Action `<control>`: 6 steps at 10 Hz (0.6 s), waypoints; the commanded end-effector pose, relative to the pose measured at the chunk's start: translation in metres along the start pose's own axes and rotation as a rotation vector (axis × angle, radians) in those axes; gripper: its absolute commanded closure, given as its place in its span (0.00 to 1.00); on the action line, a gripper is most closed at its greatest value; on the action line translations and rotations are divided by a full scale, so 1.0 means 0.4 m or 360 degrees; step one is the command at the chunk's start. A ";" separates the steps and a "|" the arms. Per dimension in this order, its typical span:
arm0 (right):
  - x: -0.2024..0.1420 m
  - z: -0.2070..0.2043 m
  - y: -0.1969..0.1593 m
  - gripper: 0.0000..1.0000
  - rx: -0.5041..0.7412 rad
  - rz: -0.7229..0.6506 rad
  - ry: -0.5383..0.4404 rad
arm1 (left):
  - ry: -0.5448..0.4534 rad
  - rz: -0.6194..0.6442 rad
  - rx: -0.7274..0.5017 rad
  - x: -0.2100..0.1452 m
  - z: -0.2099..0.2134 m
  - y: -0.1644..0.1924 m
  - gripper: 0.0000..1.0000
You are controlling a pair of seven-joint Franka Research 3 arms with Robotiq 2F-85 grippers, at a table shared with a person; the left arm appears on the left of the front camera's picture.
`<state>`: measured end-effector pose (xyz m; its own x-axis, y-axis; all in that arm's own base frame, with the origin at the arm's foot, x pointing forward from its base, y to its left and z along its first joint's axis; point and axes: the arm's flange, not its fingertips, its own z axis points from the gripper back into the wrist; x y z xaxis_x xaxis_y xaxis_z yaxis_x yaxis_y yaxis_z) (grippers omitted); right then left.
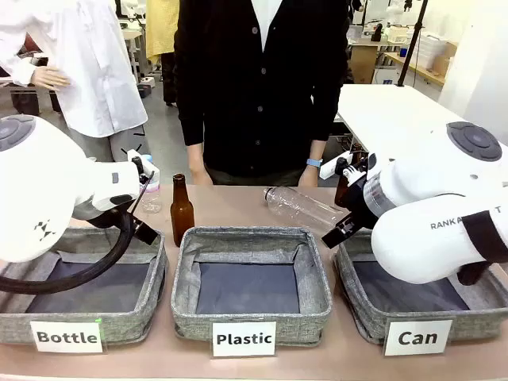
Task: Sort the can waste into the basket.
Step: Pick up the can waste from the table and place it in the right Fabric basket.
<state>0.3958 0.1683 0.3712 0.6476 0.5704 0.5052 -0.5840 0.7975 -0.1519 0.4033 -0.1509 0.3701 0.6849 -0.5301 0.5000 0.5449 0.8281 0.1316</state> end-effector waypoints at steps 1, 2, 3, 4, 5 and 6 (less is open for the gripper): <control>0.000 0.000 0.000 0.00 0.0000 0.0000 0.0000 | 0.0000 0.0000 0.0000 0.000 0.000 0.000 0.00; 0.000 0.000 0.000 0.00 0.0000 0.0000 0.0000 | 0.0000 0.0000 0.0000 0.000 0.000 0.000 0.00; 0.000 0.000 0.000 0.00 0.0000 0.0000 0.0000 | 0.0000 0.0000 0.0000 0.000 0.000 0.000 0.00; 0.000 0.000 0.000 0.00 0.0000 0.0000 0.0000 | 0.0000 0.0000 0.0000 0.000 0.000 0.000 0.00; 0.000 0.000 0.000 0.00 0.0000 0.0000 0.0000 | 0.0000 0.0000 0.0000 0.000 0.000 0.000 0.00; 0.000 0.000 0.000 0.00 0.0000 0.0000 0.0000 | 0.0000 0.0000 0.0000 0.000 0.000 0.000 0.00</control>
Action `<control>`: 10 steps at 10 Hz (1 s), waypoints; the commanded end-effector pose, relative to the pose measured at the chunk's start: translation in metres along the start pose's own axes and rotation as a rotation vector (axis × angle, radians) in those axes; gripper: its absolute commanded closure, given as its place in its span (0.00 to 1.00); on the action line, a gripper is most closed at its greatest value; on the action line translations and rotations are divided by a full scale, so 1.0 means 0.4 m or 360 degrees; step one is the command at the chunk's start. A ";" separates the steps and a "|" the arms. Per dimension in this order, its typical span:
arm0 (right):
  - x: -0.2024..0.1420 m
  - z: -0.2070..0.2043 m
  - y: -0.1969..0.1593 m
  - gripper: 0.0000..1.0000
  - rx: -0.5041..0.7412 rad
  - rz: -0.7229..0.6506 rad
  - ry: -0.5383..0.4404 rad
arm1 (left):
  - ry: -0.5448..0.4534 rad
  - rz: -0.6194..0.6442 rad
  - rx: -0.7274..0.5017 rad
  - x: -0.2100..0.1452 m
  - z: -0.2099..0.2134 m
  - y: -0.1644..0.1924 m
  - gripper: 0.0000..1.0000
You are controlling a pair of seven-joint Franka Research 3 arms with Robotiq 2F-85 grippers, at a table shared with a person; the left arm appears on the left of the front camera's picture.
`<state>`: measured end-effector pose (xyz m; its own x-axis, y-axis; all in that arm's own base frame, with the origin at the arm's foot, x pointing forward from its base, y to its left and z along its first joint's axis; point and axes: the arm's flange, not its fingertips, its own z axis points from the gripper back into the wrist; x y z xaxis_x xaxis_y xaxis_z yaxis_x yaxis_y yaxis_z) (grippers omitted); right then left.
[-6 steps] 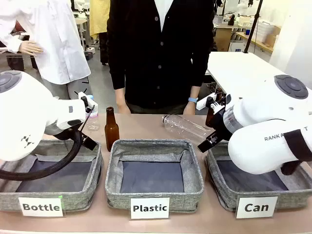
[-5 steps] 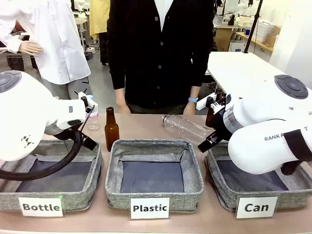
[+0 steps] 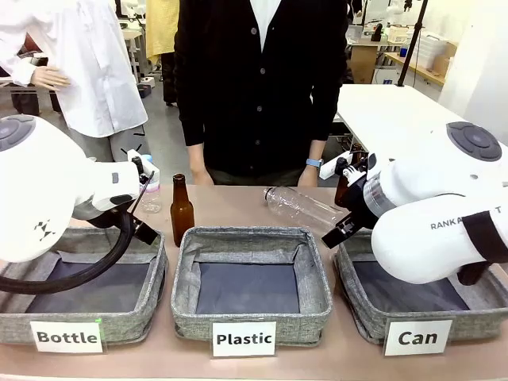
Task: Sort the can waste into the basket.
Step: Pick up the can waste from the table and place it in the right Fabric basket.
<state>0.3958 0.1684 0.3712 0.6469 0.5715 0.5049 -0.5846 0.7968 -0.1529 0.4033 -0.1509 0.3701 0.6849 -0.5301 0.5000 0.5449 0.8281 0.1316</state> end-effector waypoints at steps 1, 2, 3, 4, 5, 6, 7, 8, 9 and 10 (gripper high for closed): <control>0.000 0.000 0.000 0.00 0.0001 -0.0002 0.0000 | 0.0000 0.0000 0.0000 0.000 0.000 0.000 0.00; 0.000 0.000 0.000 0.00 0.0001 -0.0002 0.0000 | 0.0000 0.0000 0.0000 0.000 0.000 0.000 0.00; 0.000 0.000 0.000 0.00 0.0001 -0.0002 0.0000 | 0.0000 0.0000 0.0000 0.000 0.000 0.000 0.00; 0.000 0.000 0.000 0.00 0.0001 -0.0002 0.0000 | 0.0000 0.0000 0.0000 0.000 0.000 0.000 0.00; 0.000 0.000 0.000 0.00 0.0001 -0.0002 0.0000 | 0.0000 0.0000 0.0000 0.000 0.000 0.000 0.00; 0.000 0.000 0.000 0.00 0.0001 -0.0002 0.0000 | 0.0000 0.0000 0.0000 0.000 0.000 0.000 0.00; 0.000 0.000 0.000 0.00 0.0001 -0.0002 0.0000 | 0.0000 0.0000 0.0000 0.000 0.000 0.000 0.00; 0.000 0.000 0.000 0.00 0.0001 -0.0002 0.0000 | 0.0000 0.0000 0.0000 0.000 0.000 0.000 0.00; 0.000 0.000 0.000 0.00 0.0000 0.0000 0.0000 | 0.0000 0.0000 0.0000 0.000 0.000 0.000 0.00; 0.016 0.027 0.002 0.00 0.0104 0.0049 0.0041 | 0.0000 0.0000 0.0000 0.000 0.000 0.000 0.00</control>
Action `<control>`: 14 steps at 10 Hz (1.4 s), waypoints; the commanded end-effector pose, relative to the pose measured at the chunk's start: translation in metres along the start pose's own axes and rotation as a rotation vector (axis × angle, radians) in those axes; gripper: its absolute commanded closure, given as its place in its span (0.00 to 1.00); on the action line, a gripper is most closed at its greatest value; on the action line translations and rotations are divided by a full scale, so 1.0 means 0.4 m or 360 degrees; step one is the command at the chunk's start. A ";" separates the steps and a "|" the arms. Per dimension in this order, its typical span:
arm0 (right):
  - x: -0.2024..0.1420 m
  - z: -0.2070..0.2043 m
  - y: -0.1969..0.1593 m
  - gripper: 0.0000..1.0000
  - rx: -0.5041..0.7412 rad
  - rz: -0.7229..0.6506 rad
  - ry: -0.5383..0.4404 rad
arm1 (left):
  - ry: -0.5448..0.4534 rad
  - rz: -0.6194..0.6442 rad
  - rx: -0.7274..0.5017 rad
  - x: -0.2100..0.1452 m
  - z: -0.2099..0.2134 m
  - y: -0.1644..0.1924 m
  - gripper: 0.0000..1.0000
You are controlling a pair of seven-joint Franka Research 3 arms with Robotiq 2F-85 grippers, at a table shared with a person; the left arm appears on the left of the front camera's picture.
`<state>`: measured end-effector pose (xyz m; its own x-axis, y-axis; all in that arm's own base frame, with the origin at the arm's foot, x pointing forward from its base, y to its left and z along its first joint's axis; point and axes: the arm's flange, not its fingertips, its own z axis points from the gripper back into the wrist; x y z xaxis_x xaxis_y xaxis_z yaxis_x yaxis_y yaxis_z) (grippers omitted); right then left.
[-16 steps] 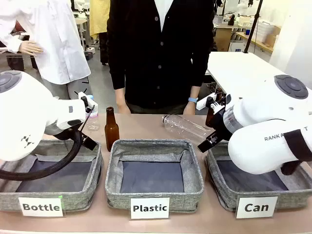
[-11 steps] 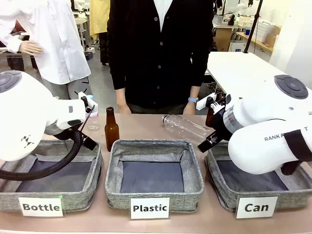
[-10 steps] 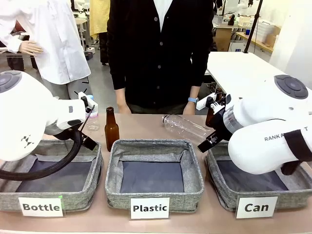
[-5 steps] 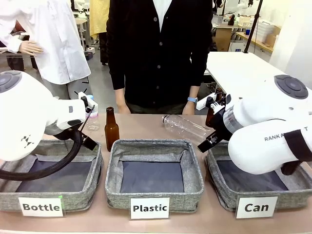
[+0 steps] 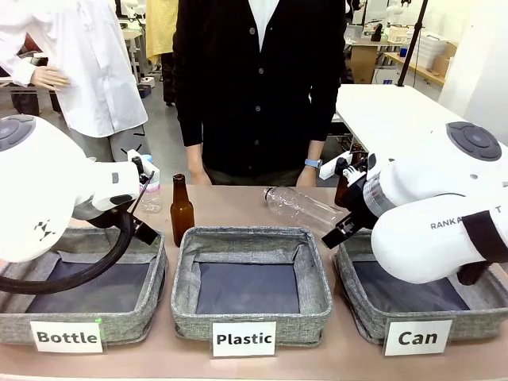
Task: Sort the can waste into the basket.
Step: Pick up the can waste from the table and place it in the right Fabric basket.
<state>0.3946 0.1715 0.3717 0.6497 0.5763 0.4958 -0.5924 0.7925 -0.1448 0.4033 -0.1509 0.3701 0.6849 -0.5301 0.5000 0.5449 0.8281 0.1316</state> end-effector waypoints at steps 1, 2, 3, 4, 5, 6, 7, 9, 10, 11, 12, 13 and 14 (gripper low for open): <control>0.032 0.076 -0.007 0.00 0.0177 -0.0006 0.0060 | 0.0041 -0.0030 -0.0153 0.017 0.056 0.002 0.00; 0.046 0.140 -0.011 0.00 0.0309 -0.0087 0.0038 | 0.0166 -0.0034 -0.0280 0.026 0.120 0.009 0.00; 0.056 0.214 -0.019 0.00 0.0414 -0.0279 0.0072 | 0.0232 0.0033 -0.0449 0.033 0.192 0.013 0.00; 0.057 0.291 -0.030 0.00 0.0599 -0.0497 0.0074 | 0.0298 0.0214 -0.0502 0.032 0.260 0.014 0.00; 0.036 0.373 -0.063 0.00 0.0870 -0.0705 0.0082 | 0.0245 0.0275 -0.0789 0.005 0.333 0.041 0.00; 0.002 0.432 -0.110 0.00 0.1015 -0.0886 0.0028 | 0.0143 0.0439 -0.1121 -0.026 0.385 0.100 0.00; -0.056 0.485 -0.168 0.00 0.1123 -0.1018 -0.0114 | 0.0000 0.0638 -0.1301 -0.068 0.436 0.182 0.00; -0.244 0.561 -0.319 0.00 0.1321 -0.1354 -0.0436 | -0.0314 0.1116 -0.1497 -0.196 0.470 0.384 0.00; -0.344 0.574 -0.380 0.00 0.1377 -0.1519 -0.0552 | -0.0469 0.1299 -0.1532 -0.273 0.485 0.461 0.00; -0.452 0.580 -0.442 0.00 0.1412 -0.1694 -0.0655 | -0.0603 0.1468 -0.1574 -0.361 0.471 0.523 0.00; -0.549 0.576 -0.486 0.00 0.1428 -0.1913 -0.0770 | -0.0711 0.1647 -0.1566 -0.438 0.471 0.541 0.00; -0.632 0.572 -0.511 0.00 0.1393 -0.2037 -0.0828 | -0.0775 0.1828 -0.1547 -0.518 0.448 0.541 0.00; -0.706 0.565 -0.521 0.00 0.1342 -0.2176 -0.0913 | -0.0857 0.2018 -0.1498 -0.592 0.431 0.543 0.00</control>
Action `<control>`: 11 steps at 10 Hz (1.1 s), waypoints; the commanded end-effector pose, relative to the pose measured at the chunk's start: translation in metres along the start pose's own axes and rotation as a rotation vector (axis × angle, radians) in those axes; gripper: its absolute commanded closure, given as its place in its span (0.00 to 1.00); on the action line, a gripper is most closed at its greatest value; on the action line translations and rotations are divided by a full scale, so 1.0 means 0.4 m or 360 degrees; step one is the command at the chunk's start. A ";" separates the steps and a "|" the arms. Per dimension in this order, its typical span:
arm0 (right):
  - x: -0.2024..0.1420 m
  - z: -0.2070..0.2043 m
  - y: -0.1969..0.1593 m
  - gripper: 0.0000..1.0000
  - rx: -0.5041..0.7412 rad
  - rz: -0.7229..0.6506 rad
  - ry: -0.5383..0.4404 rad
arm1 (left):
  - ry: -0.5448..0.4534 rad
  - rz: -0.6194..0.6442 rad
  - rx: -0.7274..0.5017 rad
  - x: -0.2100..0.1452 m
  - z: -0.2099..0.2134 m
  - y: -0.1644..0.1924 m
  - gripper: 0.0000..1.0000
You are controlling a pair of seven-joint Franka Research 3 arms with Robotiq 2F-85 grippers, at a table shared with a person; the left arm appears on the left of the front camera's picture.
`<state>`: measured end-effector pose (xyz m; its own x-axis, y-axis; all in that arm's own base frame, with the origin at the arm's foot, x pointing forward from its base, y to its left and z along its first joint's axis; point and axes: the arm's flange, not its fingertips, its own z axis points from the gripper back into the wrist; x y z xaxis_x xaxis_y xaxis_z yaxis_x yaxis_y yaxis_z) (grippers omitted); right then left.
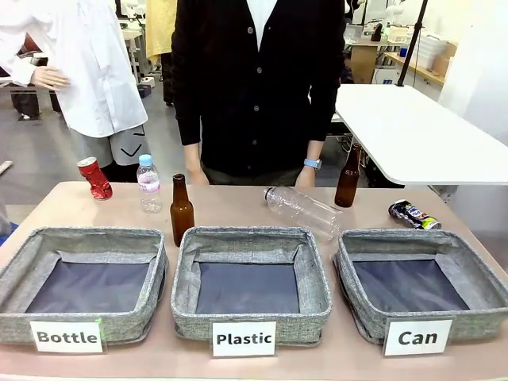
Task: Sort the can waste into the basket.
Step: Pick up the can waste from the table and place it in the right Fabric basket.
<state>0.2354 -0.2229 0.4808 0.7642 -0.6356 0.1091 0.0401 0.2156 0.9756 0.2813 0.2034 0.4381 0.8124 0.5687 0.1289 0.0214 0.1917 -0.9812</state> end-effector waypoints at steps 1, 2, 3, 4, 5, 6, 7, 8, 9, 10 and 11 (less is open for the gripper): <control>-0.054 -0.011 -0.082 0.00 0.0051 -0.0055 -0.0141 | -0.0167 0.0086 -0.0022 -0.064 -0.029 0.057 0.00; -0.062 -0.002 -0.100 0.00 0.0049 -0.0082 -0.0179 | -0.0182 0.0111 -0.0006 -0.073 -0.059 0.055 0.00; -0.069 0.002 -0.106 0.00 0.0014 -0.0090 -0.0209 | -0.0213 0.0104 0.0002 -0.086 -0.076 0.037 0.00; -0.077 0.000 -0.103 0.00 -0.0012 -0.0074 -0.0225 | -0.0228 0.0034 0.0051 -0.080 -0.103 0.011 0.00; 0.019 0.077 -0.108 0.00 0.0009 -0.0143 -0.0196 | -0.0190 0.0158 -0.0004 0.027 0.017 0.068 0.00; 0.019 0.077 -0.108 0.00 0.0009 -0.0143 -0.0196 | -0.0190 0.0158 -0.0004 0.027 0.017 0.068 0.00; 0.019 0.077 -0.108 0.00 0.0009 -0.0143 -0.0196 | -0.0190 0.0158 -0.0004 0.027 0.017 0.068 0.00; 0.019 0.077 -0.108 0.00 0.0009 -0.0143 -0.0196 | -0.0190 0.0158 -0.0004 0.027 0.017 0.068 0.00; 0.019 0.077 -0.108 0.00 0.0009 -0.0143 -0.0196 | -0.0190 0.0158 -0.0004 0.027 0.017 0.068 0.00; 0.019 0.077 -0.108 0.00 0.0009 -0.0143 -0.0196 | -0.0190 0.0158 -0.0004 0.027 0.017 0.068 0.00; 0.019 0.077 -0.108 0.00 0.0009 -0.0143 -0.0196 | -0.0190 0.0158 -0.0004 0.027 0.017 0.068 0.00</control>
<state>0.2178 -0.2578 0.4438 0.6771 -0.7354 0.0270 0.1304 0.1560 0.9791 0.2899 0.2203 0.4137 0.7259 0.6869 0.0358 -0.0674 0.1228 -0.9901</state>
